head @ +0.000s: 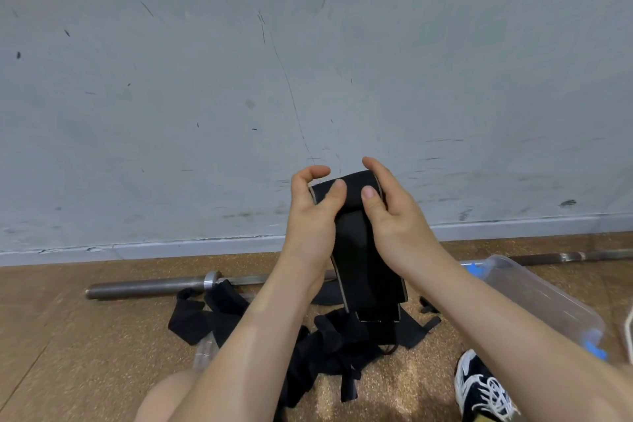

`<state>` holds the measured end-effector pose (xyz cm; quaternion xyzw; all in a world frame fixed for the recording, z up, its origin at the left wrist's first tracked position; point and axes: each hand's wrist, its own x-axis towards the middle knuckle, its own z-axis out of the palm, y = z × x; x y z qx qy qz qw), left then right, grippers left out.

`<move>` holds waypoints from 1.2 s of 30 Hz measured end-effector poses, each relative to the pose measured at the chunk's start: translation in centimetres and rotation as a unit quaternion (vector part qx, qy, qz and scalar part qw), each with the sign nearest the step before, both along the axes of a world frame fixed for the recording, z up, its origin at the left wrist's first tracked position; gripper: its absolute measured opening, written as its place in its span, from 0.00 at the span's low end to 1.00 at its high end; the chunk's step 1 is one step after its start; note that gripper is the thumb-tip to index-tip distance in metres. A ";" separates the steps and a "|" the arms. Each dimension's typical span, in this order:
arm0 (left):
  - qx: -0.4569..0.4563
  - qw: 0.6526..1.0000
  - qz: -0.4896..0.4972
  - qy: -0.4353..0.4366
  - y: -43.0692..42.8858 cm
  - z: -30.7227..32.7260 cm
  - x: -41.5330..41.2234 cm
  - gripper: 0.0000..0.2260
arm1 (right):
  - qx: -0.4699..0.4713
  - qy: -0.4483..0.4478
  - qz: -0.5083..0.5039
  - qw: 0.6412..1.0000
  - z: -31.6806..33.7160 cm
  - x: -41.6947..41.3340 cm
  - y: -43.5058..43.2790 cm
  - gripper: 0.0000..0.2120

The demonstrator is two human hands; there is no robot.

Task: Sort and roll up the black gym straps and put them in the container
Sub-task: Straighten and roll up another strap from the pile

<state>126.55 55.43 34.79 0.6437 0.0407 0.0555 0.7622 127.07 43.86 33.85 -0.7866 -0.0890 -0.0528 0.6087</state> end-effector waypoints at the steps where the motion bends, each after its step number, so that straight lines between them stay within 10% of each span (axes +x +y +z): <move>1: 0.004 1.000 0.006 -0.001 0.0 0.0 0.0 0.11 | -0.023 0.008 0.012 1.000 0.1 -0.1 0.0 0.24; 7: 0.085 0.993 0.028 -0.074 0.1 -0.5 0.0 0.17 | -0.125 0.048 0.037 0.990 0.4 -0.1 0.0 0.29; 15: 0.062 0.996 -0.022 -0.059 0.4 -0.3 0.0 0.14 | 0.043 0.033 0.022 0.998 0.0 0.7 -0.8 0.06; 31: 0.026 0.996 -0.020 -0.086 0.3 -0.1 -0.4 0.14 | 0.023 0.052 0.039 0.998 1.1 0.5 -0.7 0.14; 36: 0.053 0.991 -0.034 -0.116 0.4 0.1 -0.2 0.15 | 0.168 0.079 0.032 0.982 1.3 0.7 -1.0 0.03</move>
